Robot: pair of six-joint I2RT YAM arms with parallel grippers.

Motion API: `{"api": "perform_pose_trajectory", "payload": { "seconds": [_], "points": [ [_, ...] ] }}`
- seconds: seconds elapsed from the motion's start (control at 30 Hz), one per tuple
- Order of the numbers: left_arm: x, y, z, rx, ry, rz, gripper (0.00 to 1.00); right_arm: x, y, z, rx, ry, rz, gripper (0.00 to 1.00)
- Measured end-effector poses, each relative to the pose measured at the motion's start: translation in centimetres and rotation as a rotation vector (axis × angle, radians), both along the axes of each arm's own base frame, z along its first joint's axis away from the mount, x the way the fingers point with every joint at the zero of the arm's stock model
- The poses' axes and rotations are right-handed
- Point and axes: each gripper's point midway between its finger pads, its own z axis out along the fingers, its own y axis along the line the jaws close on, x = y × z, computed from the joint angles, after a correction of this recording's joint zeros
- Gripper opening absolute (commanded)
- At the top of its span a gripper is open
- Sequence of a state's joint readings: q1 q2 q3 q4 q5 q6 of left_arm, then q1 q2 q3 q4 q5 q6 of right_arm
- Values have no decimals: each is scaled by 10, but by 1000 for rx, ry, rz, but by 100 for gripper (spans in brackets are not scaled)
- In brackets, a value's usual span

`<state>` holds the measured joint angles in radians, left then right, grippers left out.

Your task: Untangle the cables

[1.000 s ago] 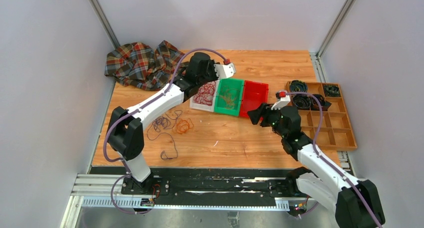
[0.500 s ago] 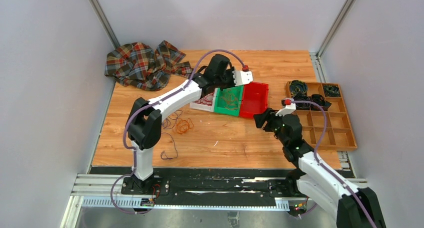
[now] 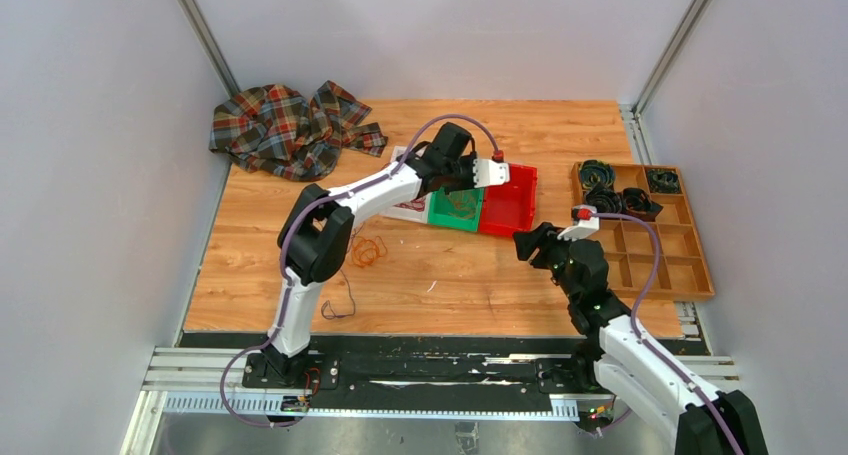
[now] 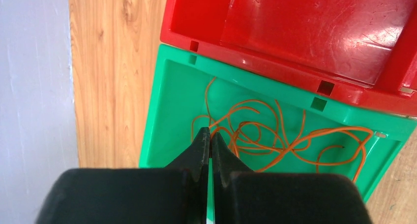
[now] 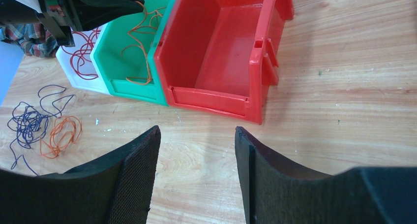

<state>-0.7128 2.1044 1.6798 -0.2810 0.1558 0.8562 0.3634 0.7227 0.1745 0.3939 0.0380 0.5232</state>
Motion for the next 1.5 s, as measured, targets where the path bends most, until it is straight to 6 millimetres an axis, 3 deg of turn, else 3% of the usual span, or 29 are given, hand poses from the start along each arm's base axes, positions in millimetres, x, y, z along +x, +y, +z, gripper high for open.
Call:
{"api": "perform_pose_trajectory", "payload": {
  "seconds": [0.1,0.17,0.3,0.47,0.53,0.7,0.83,0.93,1.1,1.17,1.27,1.5],
  "points": [
    [0,-1,-5,1,10,-10,1,0,0,0,1,1,0,57],
    [0,0,-8,-2,17,-16,9,0,0,0,1,1,0,57],
    [5,1,-6,-4,46,-13,46,0,0,1,1,-1,0,57],
    [17,-4,29,-43,56,-7,77,2,3,12,9,-19,11,56],
    [19,-5,46,-57,47,-16,97,4,3,20,10,-31,13,56],
    [4,-5,62,-47,102,-68,98,5,4,33,8,-59,17,57],
    [-15,8,74,-37,180,-95,98,5,6,40,-1,-65,31,62],
    [-35,40,89,-30,240,-81,98,6,10,43,-7,-68,56,63],
    [-82,142,116,-37,302,52,99,11,34,39,-31,-24,141,63],
    [-98,181,121,-48,308,128,99,12,62,37,-64,4,224,62],
    [-120,221,110,-51,346,217,97,12,111,33,-112,35,357,62],
    [-154,275,65,-53,502,379,95,22,224,17,-182,66,598,58]
  ]
}}
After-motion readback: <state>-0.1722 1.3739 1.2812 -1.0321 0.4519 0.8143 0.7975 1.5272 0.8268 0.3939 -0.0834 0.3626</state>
